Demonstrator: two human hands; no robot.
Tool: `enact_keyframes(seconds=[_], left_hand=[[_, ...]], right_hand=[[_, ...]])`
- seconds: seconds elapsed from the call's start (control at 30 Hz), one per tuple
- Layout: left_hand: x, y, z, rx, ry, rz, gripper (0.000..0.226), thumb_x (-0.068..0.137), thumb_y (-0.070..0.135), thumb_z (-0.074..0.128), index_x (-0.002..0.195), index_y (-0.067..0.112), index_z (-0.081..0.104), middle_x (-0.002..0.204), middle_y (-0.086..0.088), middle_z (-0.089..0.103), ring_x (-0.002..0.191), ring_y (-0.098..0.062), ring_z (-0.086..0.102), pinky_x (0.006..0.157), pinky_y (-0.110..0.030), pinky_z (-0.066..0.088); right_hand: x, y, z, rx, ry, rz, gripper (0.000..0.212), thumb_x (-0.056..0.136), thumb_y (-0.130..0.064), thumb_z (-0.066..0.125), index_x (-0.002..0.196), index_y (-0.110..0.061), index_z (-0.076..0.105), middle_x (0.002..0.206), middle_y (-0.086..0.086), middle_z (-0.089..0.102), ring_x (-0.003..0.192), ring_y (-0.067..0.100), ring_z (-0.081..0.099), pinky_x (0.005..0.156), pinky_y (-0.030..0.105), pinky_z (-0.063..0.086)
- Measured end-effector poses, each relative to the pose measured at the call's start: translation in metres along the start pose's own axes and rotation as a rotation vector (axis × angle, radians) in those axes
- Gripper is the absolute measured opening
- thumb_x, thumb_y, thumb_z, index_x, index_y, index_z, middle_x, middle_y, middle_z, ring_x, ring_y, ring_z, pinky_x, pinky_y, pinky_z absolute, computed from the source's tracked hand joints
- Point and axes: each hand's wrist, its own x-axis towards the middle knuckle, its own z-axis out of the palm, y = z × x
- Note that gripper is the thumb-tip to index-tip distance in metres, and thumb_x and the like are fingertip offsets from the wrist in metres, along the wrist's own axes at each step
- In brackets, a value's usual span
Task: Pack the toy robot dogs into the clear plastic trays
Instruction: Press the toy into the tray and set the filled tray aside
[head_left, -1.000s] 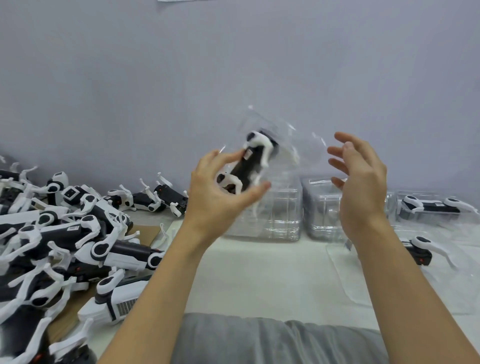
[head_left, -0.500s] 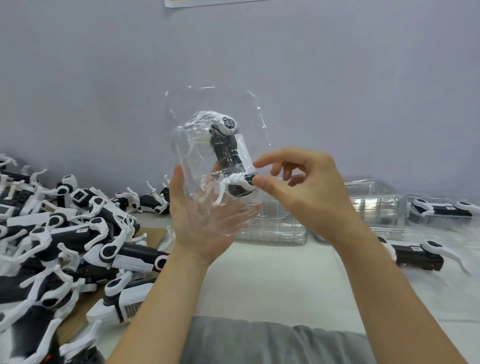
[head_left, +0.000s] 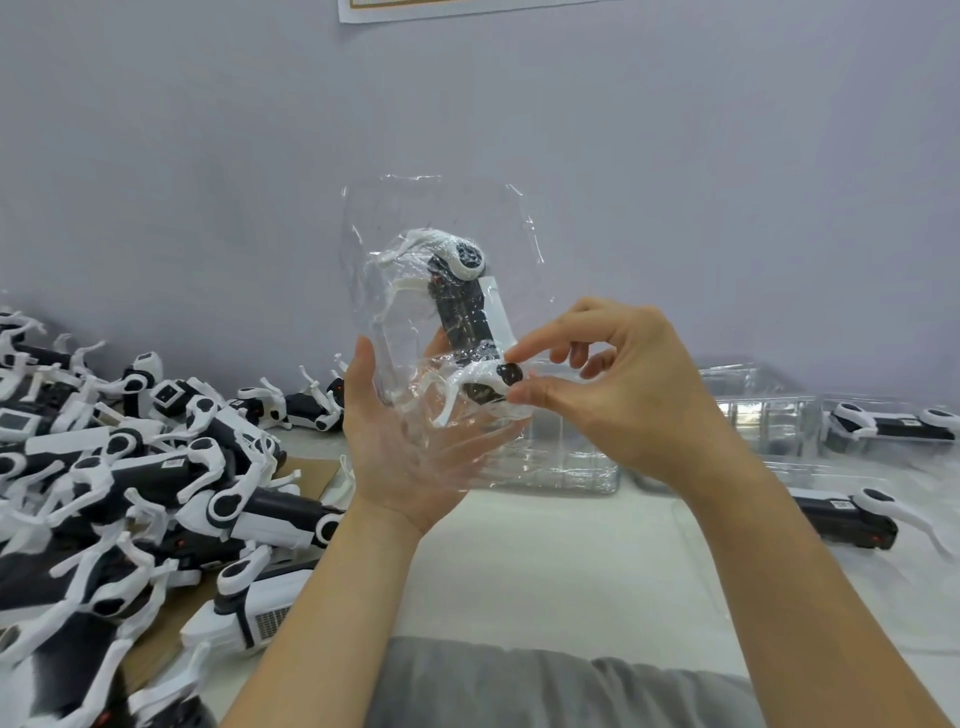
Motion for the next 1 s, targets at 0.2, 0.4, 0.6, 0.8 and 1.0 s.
enact_keyframes(seconds=[0.2, 0.4, 0.6, 0.8, 1.0], left_hand=[[-0.002, 0.001, 0.002, 0.033, -0.003, -0.019, 0.086, 0.079, 0.071, 0.060, 0.148, 0.021, 0.047, 0.144, -0.012, 0.053, 0.117, -0.042, 0.062, 0.096, -0.055, 0.047], [-0.002, 0.000, 0.002, 0.005, -0.019, -0.031, 0.086, 0.083, 0.068, 0.060, 0.151, 0.019, 0.042, 0.141, -0.015, 0.053, 0.117, -0.039, 0.060, 0.088, -0.050, 0.053], [-0.001, -0.003, -0.001, 0.022, -0.046, -0.011, 0.072, 0.082, 0.064, 0.066, 0.135, 0.015, 0.062, 0.131, -0.015, 0.065, 0.117, -0.038, 0.064, 0.091, -0.050, 0.052], [0.002, -0.007, 0.002, 0.097, -0.046, -0.067, 0.082, 0.071, 0.064, 0.076, 0.136, 0.017, 0.061, 0.143, -0.016, 0.056, 0.135, -0.041, 0.048, 0.110, -0.064, 0.035], [0.000, -0.008, 0.009, 0.084, -0.036, -0.114, 0.085, 0.064, 0.058, 0.083, 0.135, 0.018, 0.062, 0.140, -0.016, 0.059, 0.131, -0.038, 0.054, 0.101, -0.056, 0.046]], right_hand=[[0.000, 0.002, -0.004, -0.034, 0.003, 0.004, 0.022, 0.064, -0.019, 0.092, 0.076, -0.032, 0.078, 0.081, -0.001, 0.065, 0.078, 0.016, 0.055, 0.064, 0.017, 0.042], [-0.001, 0.001, -0.008, -0.066, -0.034, 0.010, 0.013, 0.070, -0.021, 0.088, 0.073, -0.029, 0.079, 0.067, -0.019, 0.066, 0.061, 0.006, 0.049, 0.057, 0.013, 0.037], [0.000, -0.003, -0.010, -0.051, 0.099, -0.085, 0.023, 0.088, -0.027, 0.074, 0.067, -0.017, 0.076, 0.058, 0.000, 0.068, 0.041, 0.009, 0.043, 0.044, 0.010, 0.029], [0.006, -0.005, -0.004, -0.015, 0.351, -0.124, 0.019, 0.084, -0.031, 0.080, 0.098, -0.022, 0.071, 0.069, -0.008, 0.063, 0.060, 0.014, 0.058, 0.058, 0.019, 0.045], [0.008, -0.002, -0.003, -0.106, 0.372, -0.129, 0.015, 0.082, -0.028, 0.080, 0.095, -0.025, 0.073, 0.073, -0.007, 0.063, 0.065, 0.013, 0.060, 0.060, 0.020, 0.047]])
